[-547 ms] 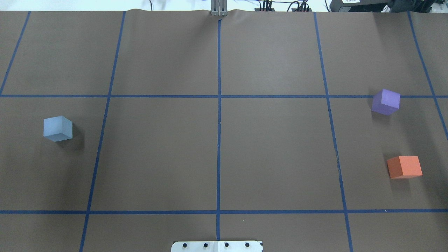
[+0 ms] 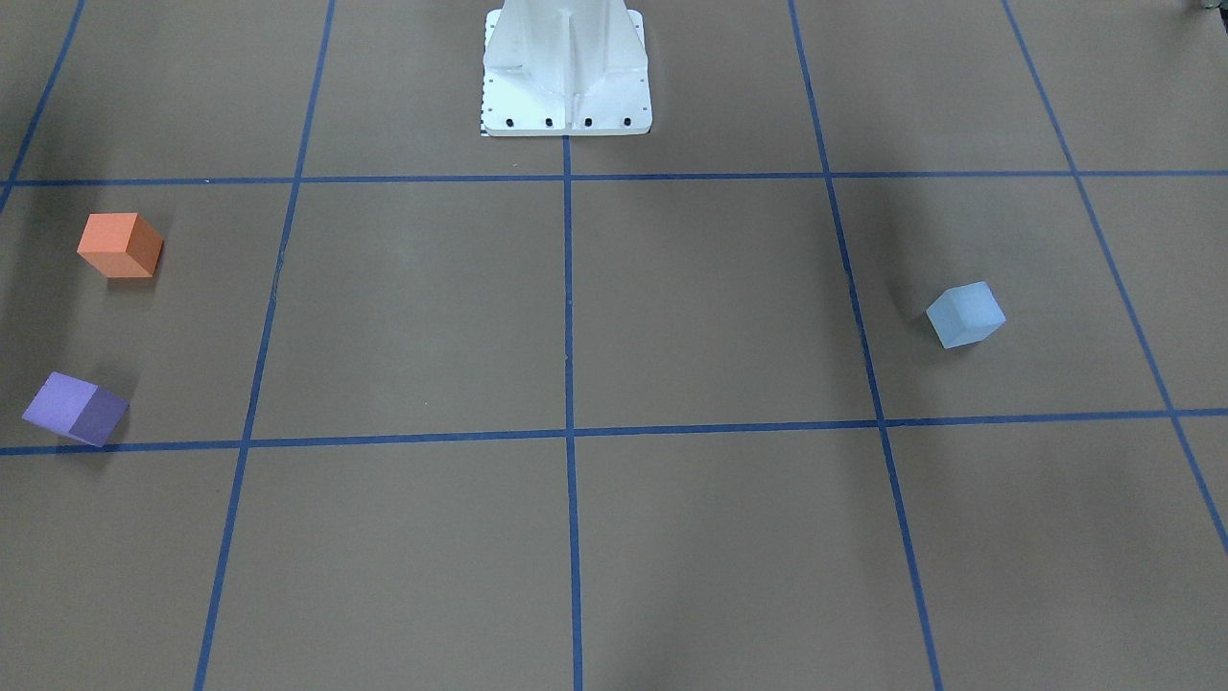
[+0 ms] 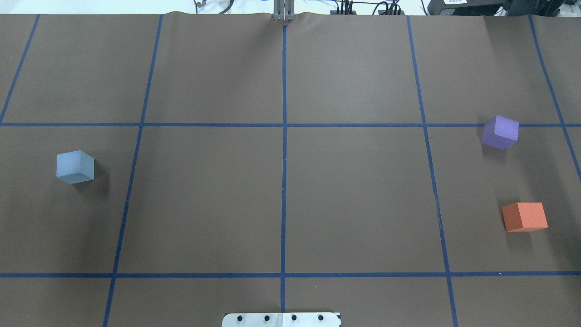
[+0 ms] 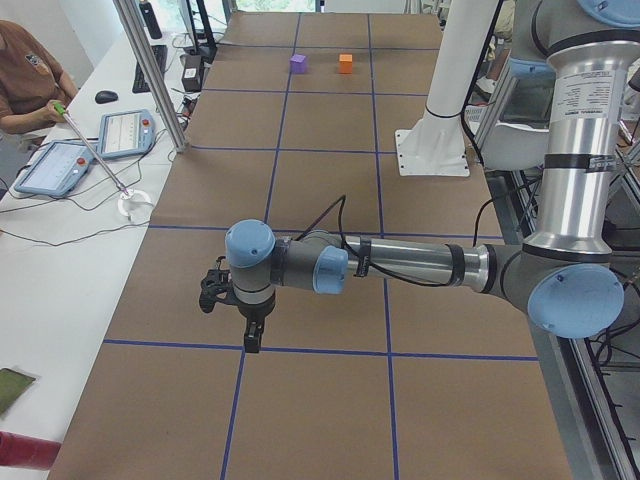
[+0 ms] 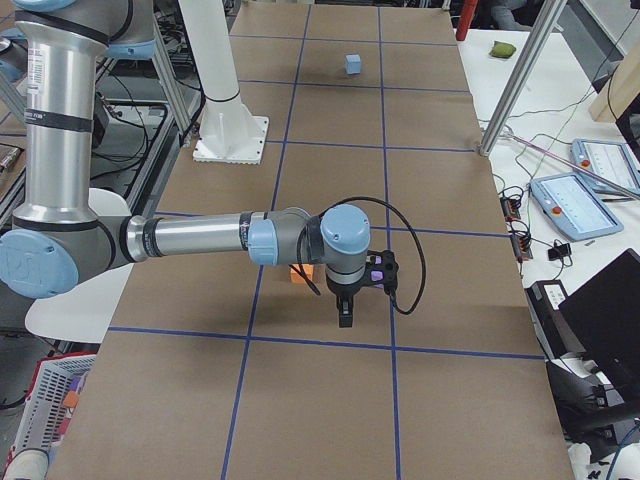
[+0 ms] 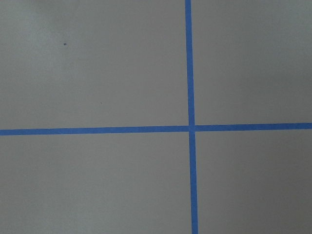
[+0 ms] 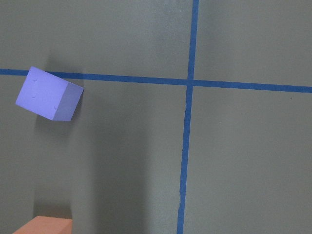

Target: Place blue block between orange and purple blocks

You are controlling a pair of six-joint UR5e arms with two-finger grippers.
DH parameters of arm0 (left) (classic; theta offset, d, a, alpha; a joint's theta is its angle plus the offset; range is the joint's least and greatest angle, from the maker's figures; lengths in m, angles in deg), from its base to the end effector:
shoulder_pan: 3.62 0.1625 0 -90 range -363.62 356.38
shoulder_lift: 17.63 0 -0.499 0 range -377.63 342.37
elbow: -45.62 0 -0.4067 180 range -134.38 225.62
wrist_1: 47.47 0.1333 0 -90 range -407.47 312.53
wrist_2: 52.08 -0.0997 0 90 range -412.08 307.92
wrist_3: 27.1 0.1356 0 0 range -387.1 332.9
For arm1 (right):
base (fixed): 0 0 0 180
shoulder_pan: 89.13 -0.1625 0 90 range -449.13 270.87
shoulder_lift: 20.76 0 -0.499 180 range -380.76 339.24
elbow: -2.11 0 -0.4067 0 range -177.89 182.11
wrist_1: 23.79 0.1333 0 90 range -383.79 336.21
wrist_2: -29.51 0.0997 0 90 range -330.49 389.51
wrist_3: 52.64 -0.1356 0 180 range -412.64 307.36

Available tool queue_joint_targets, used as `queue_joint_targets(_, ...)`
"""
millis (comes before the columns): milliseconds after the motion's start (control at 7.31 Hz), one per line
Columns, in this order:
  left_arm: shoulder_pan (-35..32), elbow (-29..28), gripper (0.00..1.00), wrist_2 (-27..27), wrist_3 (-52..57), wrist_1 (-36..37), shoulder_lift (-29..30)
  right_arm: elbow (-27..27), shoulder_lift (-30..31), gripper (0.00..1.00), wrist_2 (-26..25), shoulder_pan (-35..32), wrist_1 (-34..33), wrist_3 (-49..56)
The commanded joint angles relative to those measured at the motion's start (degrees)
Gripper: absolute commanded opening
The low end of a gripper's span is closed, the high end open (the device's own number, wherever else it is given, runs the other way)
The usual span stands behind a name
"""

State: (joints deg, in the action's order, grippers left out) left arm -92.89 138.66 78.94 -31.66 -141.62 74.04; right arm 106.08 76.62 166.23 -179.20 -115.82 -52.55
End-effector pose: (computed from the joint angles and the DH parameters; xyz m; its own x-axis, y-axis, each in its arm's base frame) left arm -0.0375 -0.5347 0.7136 0.7517 0.0318 -0.6587 0.0473 0.9937 0.1020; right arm 0.0351 -0.4466 0.6954 0.6856 -0.0586 0.7256 -0.0001 0.9967 0.0806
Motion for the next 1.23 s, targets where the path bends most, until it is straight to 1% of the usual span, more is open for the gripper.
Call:
queue_joint_targets(0, 0.93, 3.79, 1.00, 0.47, -0.01, -0.42, 0.27, -0.09, 0.00, 1.00, 0.03, 0.15, -0.08, 0.00)
queue_joint_targets(137, 5.20, 4.59, 1.00, 0.55, -0.88, -1.12, 0.18, -0.17, -0.09, 1.00, -0.05, 0.16, -0.08, 0.00)
queue_joint_targets(274, 5.85, 5.73, 1.00, 2.30, -0.80, -1.82, 0.79, -0.17, -0.17, 1.00, -0.06, 0.16, -0.08, 0.00)
queue_joint_targets(410, 8.73, 5.83, 1.00, 5.18, -3.07, -2.00, 1.75, -0.09, -0.18, 1.00, -0.06, 0.16, -0.08, 0.00)
queue_joint_targets(547, 12.76, 7.05, 1.00, 6.43, -11.27, -2.61, 2.11, -0.09, -0.09, 1.00, -0.06, 0.16, -0.08, 0.00)
queue_joint_targets(684, 18.20, 8.72, 1.00, 3.75, -23.27, -3.66, 2.46, -0.09, -0.09, 1.00, -0.06, 0.16, -0.08, 0.00)
queue_joint_targets(821, 23.39, 10.04, 1.00, -1.24, -32.79, -6.80, 2.38, -0.09, -0.17, 1.00, -0.14, 0.16, -0.08, 0.00)
queue_joint_targets(957, 27.87, 9.70, 1.00, -3.64, -41.24, -10.84, 2.20, -0.17, -0.09, 1.00, -0.23, 0.16, -0.17, 0.08)
queue_joint_targets(1094, 31.75, 9.09, 1.00, -7.40, -47.85, -15.75, 1.85, -0.09, -0.09, 1.00, -0.32, 0.16, -0.17, 0.08)
